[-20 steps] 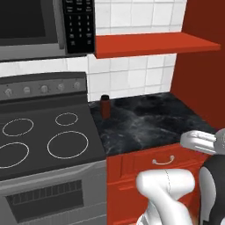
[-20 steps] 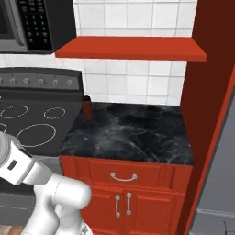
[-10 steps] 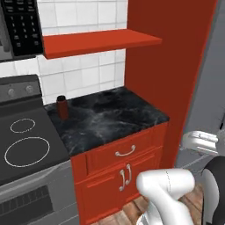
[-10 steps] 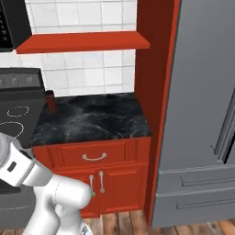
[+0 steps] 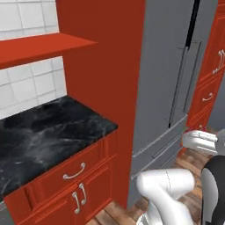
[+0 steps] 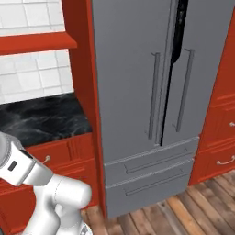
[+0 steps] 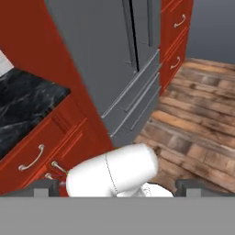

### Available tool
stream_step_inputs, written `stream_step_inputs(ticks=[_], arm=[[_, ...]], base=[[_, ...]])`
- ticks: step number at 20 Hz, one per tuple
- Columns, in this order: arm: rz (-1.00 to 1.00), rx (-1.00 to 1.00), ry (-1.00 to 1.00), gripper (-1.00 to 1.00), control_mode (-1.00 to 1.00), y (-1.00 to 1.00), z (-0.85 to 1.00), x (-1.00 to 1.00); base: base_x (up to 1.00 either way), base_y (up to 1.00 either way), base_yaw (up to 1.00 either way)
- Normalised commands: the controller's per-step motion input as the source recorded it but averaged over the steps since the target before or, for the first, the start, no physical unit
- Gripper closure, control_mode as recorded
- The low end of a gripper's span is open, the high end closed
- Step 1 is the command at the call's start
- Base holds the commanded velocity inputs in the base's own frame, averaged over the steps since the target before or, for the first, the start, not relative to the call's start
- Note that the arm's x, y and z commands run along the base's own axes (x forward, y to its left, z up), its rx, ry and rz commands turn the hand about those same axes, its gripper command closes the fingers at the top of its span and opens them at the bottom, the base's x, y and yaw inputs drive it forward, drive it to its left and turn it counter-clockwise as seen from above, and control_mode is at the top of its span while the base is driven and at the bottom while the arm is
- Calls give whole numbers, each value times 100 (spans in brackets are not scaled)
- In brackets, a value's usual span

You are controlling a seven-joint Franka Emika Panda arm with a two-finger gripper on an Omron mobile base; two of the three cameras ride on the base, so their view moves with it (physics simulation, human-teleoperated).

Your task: Collect the paprika, ketchup, and shaker from the cabinet and place them next to the stove.

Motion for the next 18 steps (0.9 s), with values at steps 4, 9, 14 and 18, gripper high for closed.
stream_step_inputs(ticks=[4,9,14,18], arm=[[0,0,0,-100,100,0,0,0],[0,0,0,-100,100,0,0,0],[0,0,0,-100,100,0,0,0],[0,0,0,-100,100,0,0,0]], base=[[0,-76,-46],[0,-70,-51],[0,-69,-54],[9,-35,-64]])
